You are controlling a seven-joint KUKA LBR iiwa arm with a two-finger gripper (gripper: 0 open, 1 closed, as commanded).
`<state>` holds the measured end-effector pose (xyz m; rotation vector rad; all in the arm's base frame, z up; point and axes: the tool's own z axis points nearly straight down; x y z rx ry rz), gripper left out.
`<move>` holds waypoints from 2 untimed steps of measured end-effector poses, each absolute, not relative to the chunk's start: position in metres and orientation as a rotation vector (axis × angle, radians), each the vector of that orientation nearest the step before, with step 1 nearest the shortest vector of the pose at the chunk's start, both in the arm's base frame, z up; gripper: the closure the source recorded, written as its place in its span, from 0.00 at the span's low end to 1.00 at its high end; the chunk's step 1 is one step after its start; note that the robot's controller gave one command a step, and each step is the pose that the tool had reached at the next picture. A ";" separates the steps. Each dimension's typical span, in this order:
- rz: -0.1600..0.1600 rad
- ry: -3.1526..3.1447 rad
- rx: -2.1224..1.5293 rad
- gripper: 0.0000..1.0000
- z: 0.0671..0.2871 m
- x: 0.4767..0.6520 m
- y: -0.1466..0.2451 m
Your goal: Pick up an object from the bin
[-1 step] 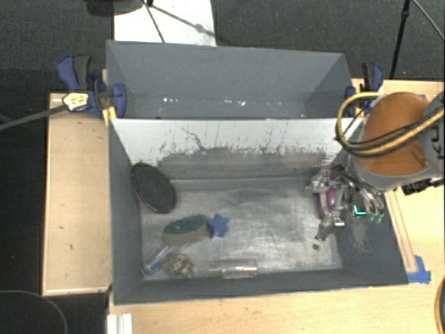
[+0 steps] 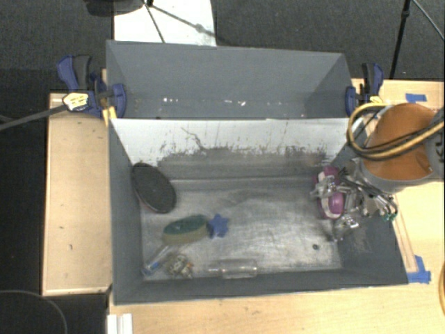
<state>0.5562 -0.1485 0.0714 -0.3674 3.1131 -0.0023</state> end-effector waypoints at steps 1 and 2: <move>0.019 2.797 -1.425 0.00 0.100 0.576 -0.141; 0.046 2.482 -1.912 0.00 0.100 0.592 -0.134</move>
Offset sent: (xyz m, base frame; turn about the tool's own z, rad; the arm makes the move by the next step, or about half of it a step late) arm 0.0194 0.0009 0.0286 -0.7086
